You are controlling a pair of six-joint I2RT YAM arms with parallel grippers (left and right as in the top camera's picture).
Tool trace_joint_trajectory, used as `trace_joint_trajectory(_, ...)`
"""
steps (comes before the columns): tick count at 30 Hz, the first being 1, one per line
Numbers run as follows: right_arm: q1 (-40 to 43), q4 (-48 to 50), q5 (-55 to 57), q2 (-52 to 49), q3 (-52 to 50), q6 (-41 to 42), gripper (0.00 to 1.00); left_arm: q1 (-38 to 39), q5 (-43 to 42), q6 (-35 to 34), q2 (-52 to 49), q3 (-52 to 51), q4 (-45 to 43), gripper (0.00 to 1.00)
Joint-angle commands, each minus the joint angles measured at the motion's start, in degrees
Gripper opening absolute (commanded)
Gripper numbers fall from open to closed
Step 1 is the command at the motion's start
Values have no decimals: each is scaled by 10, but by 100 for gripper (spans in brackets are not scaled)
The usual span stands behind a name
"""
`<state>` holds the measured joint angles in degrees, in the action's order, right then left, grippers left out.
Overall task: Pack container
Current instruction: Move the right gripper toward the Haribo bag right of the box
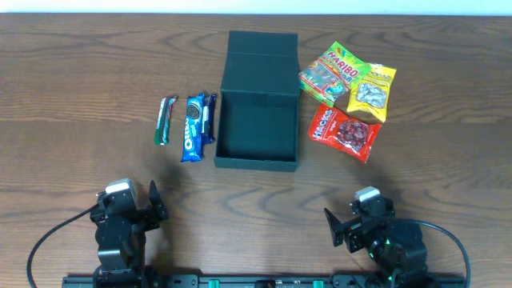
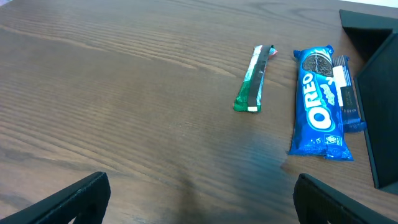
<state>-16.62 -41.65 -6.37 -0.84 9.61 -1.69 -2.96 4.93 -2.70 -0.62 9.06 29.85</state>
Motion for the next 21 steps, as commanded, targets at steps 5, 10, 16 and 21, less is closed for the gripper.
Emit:
trace_joint_trajectory(5, 4, 1, 6, 5, -3, 10, 99, -3, 8, 10, 4, -9, -1, 95)
trace_joint_trajectory(10, 4, 1, 6, 5, -3, 9, 99, -3, 8, 10, 4, -9, -1, 95)
trace_joint_trajectory(16, 4, 46, -22, 5, -3, 41, 99, -3, 8, 10, 4, -9, -1, 95)
trace_joint_trajectory(21, 4, 131, -135, 5, -3, 211, 99, -3, 8, 10, 4, -9, -1, 95)
